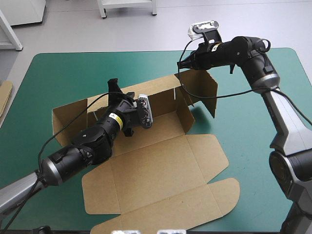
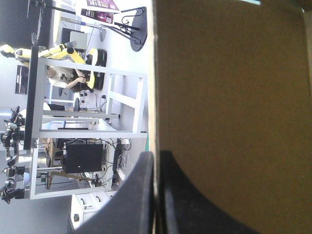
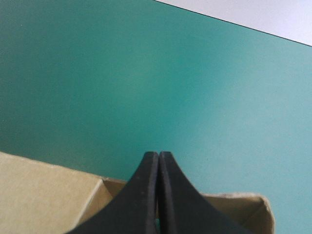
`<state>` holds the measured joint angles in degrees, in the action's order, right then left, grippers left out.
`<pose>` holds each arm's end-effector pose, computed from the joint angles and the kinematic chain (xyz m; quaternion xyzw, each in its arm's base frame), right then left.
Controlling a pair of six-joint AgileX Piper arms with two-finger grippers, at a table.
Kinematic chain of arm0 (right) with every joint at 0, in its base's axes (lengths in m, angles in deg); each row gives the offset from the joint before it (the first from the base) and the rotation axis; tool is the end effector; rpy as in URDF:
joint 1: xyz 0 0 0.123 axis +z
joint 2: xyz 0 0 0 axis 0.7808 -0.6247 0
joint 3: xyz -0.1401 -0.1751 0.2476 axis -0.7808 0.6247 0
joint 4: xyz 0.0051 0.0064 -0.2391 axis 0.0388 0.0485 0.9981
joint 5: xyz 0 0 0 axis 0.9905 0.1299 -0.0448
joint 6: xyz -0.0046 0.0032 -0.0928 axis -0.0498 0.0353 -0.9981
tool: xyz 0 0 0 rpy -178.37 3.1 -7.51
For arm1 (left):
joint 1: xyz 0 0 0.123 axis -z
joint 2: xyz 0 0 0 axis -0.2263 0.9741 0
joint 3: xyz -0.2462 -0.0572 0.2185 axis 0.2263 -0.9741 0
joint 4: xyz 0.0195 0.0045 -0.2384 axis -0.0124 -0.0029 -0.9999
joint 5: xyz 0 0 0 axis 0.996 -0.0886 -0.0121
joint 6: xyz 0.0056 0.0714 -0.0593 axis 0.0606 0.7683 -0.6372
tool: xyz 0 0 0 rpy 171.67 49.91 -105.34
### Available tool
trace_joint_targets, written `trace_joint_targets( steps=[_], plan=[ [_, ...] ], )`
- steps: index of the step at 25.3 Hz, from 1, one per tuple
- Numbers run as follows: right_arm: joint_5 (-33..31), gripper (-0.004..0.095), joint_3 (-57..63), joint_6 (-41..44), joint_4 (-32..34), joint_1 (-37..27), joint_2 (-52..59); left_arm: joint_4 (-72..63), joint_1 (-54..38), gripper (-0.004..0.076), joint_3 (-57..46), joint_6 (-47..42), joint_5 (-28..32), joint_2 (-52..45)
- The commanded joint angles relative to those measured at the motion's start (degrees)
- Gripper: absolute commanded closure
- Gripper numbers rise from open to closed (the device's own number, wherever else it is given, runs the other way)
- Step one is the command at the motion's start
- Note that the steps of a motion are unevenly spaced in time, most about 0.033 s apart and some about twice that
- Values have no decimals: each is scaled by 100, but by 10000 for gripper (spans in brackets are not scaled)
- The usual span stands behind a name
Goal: Fold the box
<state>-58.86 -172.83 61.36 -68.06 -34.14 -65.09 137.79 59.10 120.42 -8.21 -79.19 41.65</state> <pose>0.3980 0.1526 0.4569 -0.2020 0.8667 0.1990 0.4103 0.2168 -0.1662 0.3928 0.5863 0.5852 0.2550 0.4987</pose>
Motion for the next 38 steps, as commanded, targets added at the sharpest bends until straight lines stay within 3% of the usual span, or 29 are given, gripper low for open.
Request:
trace_joint_targets(
  steps=[1,19,32,38],
  plan=[
    [161,925,-538,11,-124,-26,34,110,30,732,58,29,177,-215],
    [141,925,-688,123,181,-26,-470,275,30,732,-251,9,8,23],
    [-808,925,-688,392,375,-26,-467,1028,-313,732,-251,-925,-113,23],
    [-1249,925,-688,255,-314,-26,-418,988,-313,732,-251,-1069,86,23]
  ],
)
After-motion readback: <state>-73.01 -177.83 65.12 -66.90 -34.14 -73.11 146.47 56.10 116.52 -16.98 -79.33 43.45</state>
